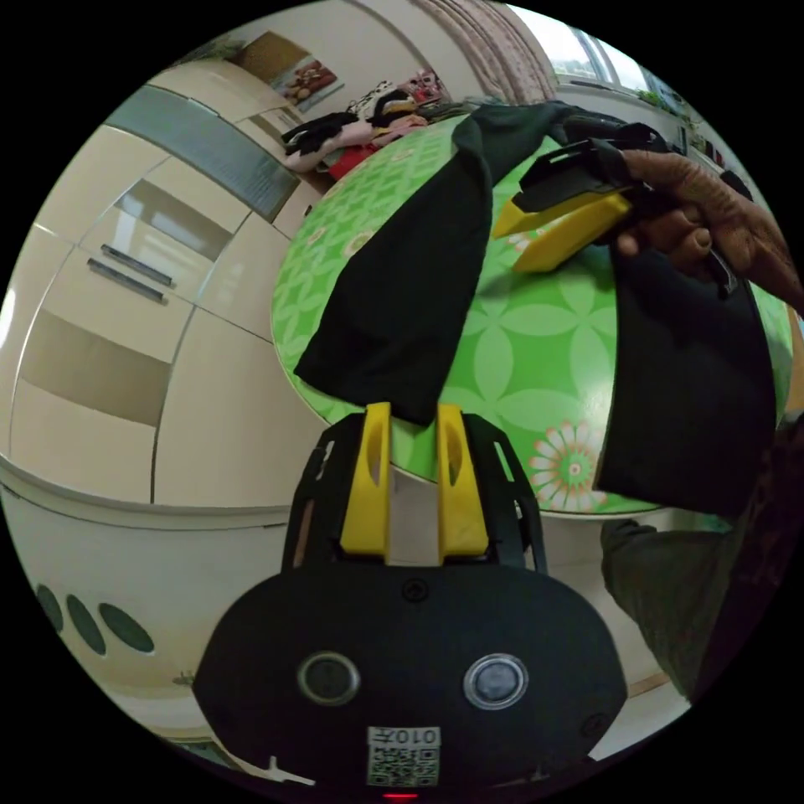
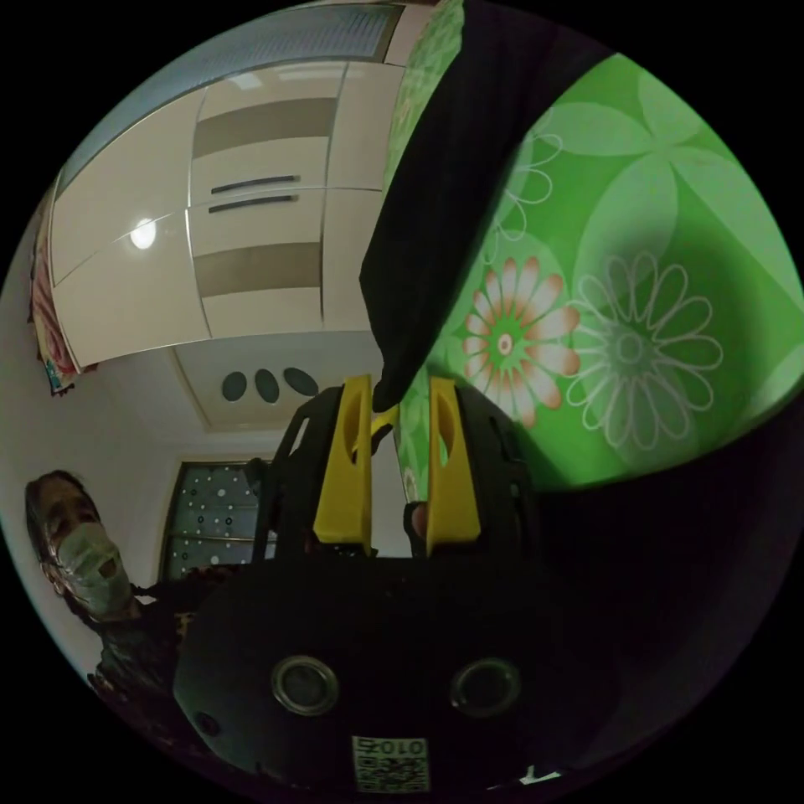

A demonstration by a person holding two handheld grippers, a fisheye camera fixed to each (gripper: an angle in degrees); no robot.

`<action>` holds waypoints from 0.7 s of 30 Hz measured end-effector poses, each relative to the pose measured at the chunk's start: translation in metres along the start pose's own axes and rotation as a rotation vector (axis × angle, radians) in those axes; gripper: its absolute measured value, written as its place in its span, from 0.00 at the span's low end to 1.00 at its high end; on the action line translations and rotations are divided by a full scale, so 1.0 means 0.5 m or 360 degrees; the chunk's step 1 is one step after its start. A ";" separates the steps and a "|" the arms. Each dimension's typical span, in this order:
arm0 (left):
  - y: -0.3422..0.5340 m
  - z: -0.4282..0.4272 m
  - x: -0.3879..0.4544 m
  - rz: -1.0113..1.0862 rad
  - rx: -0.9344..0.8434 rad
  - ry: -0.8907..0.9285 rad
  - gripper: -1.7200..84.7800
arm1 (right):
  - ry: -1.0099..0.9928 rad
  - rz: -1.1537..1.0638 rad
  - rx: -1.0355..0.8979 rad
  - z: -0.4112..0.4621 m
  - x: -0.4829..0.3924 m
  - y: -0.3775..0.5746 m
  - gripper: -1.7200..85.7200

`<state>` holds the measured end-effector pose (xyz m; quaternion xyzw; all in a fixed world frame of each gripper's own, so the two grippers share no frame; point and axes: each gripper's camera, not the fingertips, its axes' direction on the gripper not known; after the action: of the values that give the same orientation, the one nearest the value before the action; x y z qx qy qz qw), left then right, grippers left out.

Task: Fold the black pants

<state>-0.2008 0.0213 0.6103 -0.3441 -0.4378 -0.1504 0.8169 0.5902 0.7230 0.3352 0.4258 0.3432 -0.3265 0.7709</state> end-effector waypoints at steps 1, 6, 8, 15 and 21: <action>-0.001 0.004 -0.001 0.0022 0.0002 0.0008 0.08 | -0.0015 -0.0009 0.0005 -0.008 0.002 0.005 0.14; -0.021 0.045 -0.016 0.0079 0.0003 0.0104 0.04 | -0.0055 -0.0014 0.0012 -0.030 0.000 0.025 0.14; -0.026 0.056 -0.031 0.0027 -0.0019 0.0140 0.03 | -0.0049 -0.0026 0.0012 -0.047 -0.008 0.040 0.14; -0.084 -0.043 -0.136 0.0224 0.0158 0.0406 0.02 | -0.0045 -0.0046 0.0015 -0.119 -0.039 0.102 0.14; -0.149 0.001 -0.504 -0.0249 0.0311 0.0632 0.02 | -0.0088 0.0010 0.0072 -0.169 -0.058 0.157 0.14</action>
<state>-0.3857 -0.0460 0.4362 -0.1921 -0.3062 -0.2350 0.9023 0.6156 0.8367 0.3587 0.4351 0.3129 -0.3433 0.7713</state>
